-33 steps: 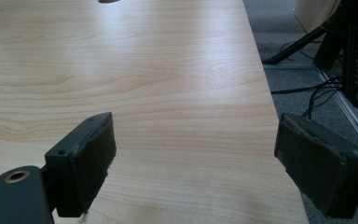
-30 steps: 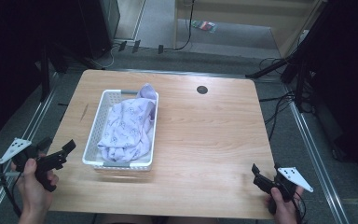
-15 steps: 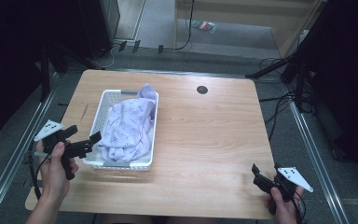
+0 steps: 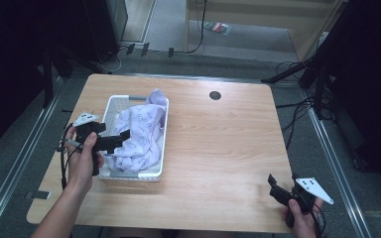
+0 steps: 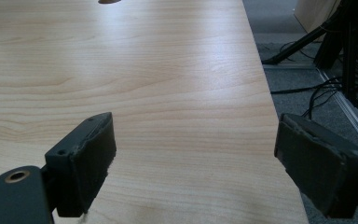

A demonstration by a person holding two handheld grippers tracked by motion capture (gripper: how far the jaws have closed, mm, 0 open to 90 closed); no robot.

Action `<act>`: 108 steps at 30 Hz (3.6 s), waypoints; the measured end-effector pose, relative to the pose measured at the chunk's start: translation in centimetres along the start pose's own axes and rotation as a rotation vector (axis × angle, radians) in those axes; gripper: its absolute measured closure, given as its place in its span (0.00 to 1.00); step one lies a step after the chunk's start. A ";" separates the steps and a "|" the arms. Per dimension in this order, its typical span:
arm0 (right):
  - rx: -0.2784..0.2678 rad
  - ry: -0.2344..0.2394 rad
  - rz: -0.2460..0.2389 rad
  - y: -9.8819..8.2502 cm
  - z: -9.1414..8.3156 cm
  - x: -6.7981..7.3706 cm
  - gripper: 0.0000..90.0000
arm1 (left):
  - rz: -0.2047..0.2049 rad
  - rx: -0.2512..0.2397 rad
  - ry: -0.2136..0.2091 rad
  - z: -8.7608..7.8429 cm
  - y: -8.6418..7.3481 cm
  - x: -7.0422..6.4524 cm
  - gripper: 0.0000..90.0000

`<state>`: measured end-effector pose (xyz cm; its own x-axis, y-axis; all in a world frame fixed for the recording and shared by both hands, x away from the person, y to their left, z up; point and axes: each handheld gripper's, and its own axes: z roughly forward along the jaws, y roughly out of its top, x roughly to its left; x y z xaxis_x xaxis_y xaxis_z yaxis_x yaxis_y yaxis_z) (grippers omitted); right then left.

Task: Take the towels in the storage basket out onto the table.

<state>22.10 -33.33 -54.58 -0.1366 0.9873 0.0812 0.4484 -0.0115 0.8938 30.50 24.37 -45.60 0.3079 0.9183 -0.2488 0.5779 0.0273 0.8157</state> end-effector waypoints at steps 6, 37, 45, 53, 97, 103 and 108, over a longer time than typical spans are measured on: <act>-0.001 0.000 0.000 0.0 0.0 0.0 0.14 | -0.017 0.011 0.008 2.4 0.7 -0.4 0.00; -0.004 0.007 0.002 0.0 0.0 0.0 0.14 | 0.128 0.326 0.216 12.5 -1.8 -1.3 0.00; -0.003 0.006 0.000 0.0 0.0 0.0 0.14 | 0.185 0.310 0.199 12.5 -2.5 -1.1 0.00; -0.003 0.002 0.001 0.0 0.0 0.0 0.14 | 0.159 0.307 0.218 12.1 -2.4 -0.9 0.12; 0.000 0.004 -0.002 0.0 0.0 0.0 0.14 | 0.136 -0.059 0.201 3.4 3.0 -1.5 0.64; 0.000 0.006 -0.003 0.0 0.0 0.0 0.14 | 0.150 -0.031 0.180 2.0 4.8 -2.9 0.64; 0.000 0.006 -0.003 0.0 0.0 0.0 0.14 | 0.168 -0.075 0.160 1.3 5.4 -4.6 0.64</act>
<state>22.09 -33.31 -54.58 -0.1428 0.9864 0.0812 0.4477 -0.0088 0.8941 33.18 19.80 -40.69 0.2676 0.9632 -0.0249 0.4693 -0.1078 0.8764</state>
